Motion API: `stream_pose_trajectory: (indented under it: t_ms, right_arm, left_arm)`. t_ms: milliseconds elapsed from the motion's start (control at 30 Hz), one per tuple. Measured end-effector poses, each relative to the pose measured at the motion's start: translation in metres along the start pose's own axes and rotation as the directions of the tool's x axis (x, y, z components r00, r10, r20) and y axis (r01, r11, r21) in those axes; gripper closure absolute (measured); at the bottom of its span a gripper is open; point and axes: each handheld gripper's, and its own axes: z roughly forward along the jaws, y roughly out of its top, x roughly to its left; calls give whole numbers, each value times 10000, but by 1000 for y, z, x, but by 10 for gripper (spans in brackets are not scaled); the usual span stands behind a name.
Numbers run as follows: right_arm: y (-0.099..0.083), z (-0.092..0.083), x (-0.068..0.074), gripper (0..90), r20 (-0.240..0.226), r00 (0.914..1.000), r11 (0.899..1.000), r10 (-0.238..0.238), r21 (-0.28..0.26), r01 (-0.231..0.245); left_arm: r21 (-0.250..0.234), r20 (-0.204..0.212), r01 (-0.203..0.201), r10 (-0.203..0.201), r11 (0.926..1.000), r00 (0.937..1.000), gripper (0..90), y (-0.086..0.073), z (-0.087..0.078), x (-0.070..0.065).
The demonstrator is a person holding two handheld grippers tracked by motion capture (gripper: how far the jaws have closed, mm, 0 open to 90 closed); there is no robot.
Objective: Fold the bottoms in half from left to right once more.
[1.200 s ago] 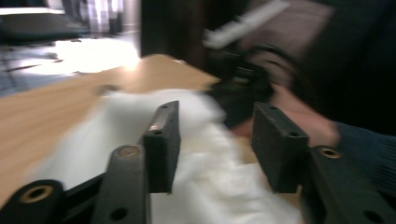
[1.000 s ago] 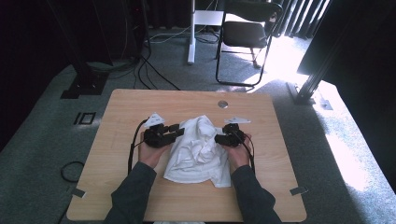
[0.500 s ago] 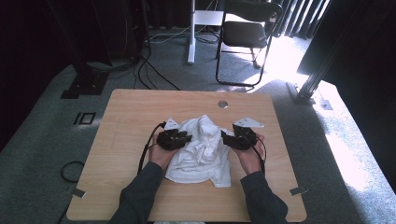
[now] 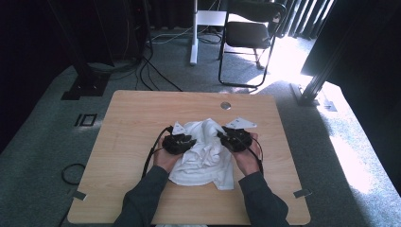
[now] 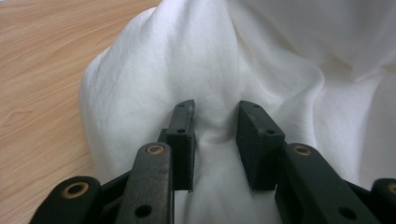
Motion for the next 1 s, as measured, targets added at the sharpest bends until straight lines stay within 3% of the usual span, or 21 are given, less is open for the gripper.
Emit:
stream_pose_trajectory:
  t_ms: [100,233,300,333,367,400,500,567,633,700,767,800,833,900,1000]
  right_arm:
    - [-13,2,-23,837,403,9931,9938,1106,37,-1108]
    - [-32,8,-53,830,909,9695,9719,2275,411,-2319]
    - [-41,13,-59,714,1009,9639,9620,2465,950,-2559]
    - [-41,13,-59,714,1009,9639,9620,2465,950,-2559]
    - [-44,12,-59,649,1198,9601,9589,2528,1014,-2652]
    - [-47,5,-59,550,999,9579,9585,2691,698,-2766]
    - [-47,-19,-53,484,794,9626,9658,2590,-65,-2593]
    - [-44,-36,-44,473,495,9703,9707,2366,-545,-2339]
    - [-41,-47,-29,465,131,9836,9809,1798,-783,-1783]
    - [-37,-51,-13,470,-365,9915,9877,1248,-907,-1277]
    - [-36,-51,-8,480,-627,9917,9887,1125,-923,-1180]
    - [-34,-45,6,544,-1253,9878,9920,920,-750,-1019]
    - [-34,-40,10,622,-1380,9873,9944,786,-596,-875]
    - [-34,-30,15,628,-1642,9835,9962,757,-292,-816]
    - [-37,-15,18,559,-1676,9820,9962,872,158,-857]
  left_arm:
    - [-43,17,-54,54,10000,10000,683,-2,-1,1]
    - [-70,80,-102,102,9999,9999,683,-4,0,0]
    - [-66,24,-89,89,9999,10000,682,-3,0,-1]
    - [-66,24,-89,89,9999,10000,682,-3,0,-1]
    - [-55,44,-54,54,10000,10000,682,-3,-1,0]
    - [-45,36,-54,54,10000,10000,681,-3,-1,0]
    - [-61,12,-11,11,10000,10000,679,-3,-1,0]
    - [-34,11,-15,15,10000,10000,678,-2,-1,0]
    - [-20,-24,17,-17,10000,10000,677,-1,0,-1]
    - [-7,-68,11,-11,10000,10000,676,-1,0,-2]
    - [-11,-97,5,-5,10000,10000,676,-1,0,-2]
    - [-21,-93,15,-16,10000,10000,675,-1,0,-2]
    - [-22,-86,26,-26,10000,10000,675,-1,-1,-2]
    - [-54,-94,28,-28,10000,10000,675,-1,0,-2]
    - [-104,-100,78,-79,9999,9999,672,-2,-1,-2]
